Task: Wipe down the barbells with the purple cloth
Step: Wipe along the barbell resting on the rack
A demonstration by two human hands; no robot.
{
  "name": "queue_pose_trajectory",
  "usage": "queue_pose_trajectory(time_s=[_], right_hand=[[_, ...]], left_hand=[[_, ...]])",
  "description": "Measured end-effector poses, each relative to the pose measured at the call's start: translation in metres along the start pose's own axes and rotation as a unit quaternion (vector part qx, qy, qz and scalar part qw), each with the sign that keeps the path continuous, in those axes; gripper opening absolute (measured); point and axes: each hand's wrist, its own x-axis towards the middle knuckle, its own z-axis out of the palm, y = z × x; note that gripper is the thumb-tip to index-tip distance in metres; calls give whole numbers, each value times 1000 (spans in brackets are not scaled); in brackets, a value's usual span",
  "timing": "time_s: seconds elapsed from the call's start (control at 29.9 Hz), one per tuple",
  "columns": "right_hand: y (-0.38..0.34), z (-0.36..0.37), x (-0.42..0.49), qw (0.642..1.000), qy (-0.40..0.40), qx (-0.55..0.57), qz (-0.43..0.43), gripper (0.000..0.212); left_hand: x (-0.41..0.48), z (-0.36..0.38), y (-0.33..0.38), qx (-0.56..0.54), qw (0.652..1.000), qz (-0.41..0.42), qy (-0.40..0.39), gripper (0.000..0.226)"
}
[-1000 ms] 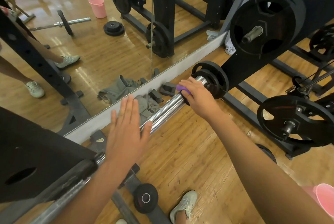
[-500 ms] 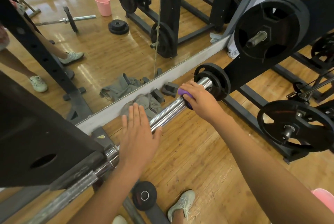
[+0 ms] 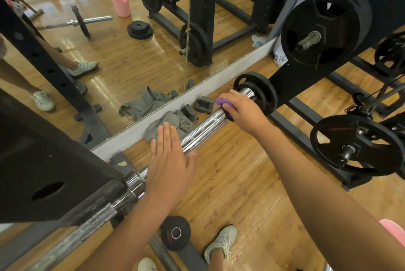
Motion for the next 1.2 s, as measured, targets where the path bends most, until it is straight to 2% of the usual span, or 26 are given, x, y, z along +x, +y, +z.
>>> queue_pose_trajectory(time_s=[0.1, 0.17, 0.27, 0.4, 0.54, 0.6, 0.77, 0.94, 1.1, 1.2], right_hand=[[-8, 7, -5, 1000, -9, -21, -20, 38], [-6, 14, -10, 999, -18, -19, -47, 41], [2, 9, -1, 999, -23, -18, -44, 39], [-9, 13, -3, 999, 29, 2, -33, 33], [-14, 25, -14, 997, 12, 2, -76, 38], [-10, 17, -9, 998, 4, 4, -70, 38], [-19, 25, -9, 997, 57, 15, -41, 31], [-14, 30, -12, 998, 15, 7, -64, 38], [-22, 23, -7, 998, 42, 3, -41, 33], [-20, 35, -14, 997, 30, 1, -70, 36]], left_hand=[[11, -9, -6, -15, 999, -4, -40, 82], [16, -10, -11, 6, 999, 5, -50, 81], [18, -7, -13, 39, 998, 17, -54, 77], [18, -6, -13, 35, 997, -4, -71, 82], [18, -6, -12, 44, 996, -6, -75, 81], [19, -7, -12, 41, 996, -3, -77, 80], [19, -9, -11, 48, 995, -4, -86, 79], [19, -10, -10, 50, 995, -20, -80, 83], [20, -9, -11, 61, 995, -17, -80, 83], [19, -9, -10, 64, 995, -12, -77, 81]])
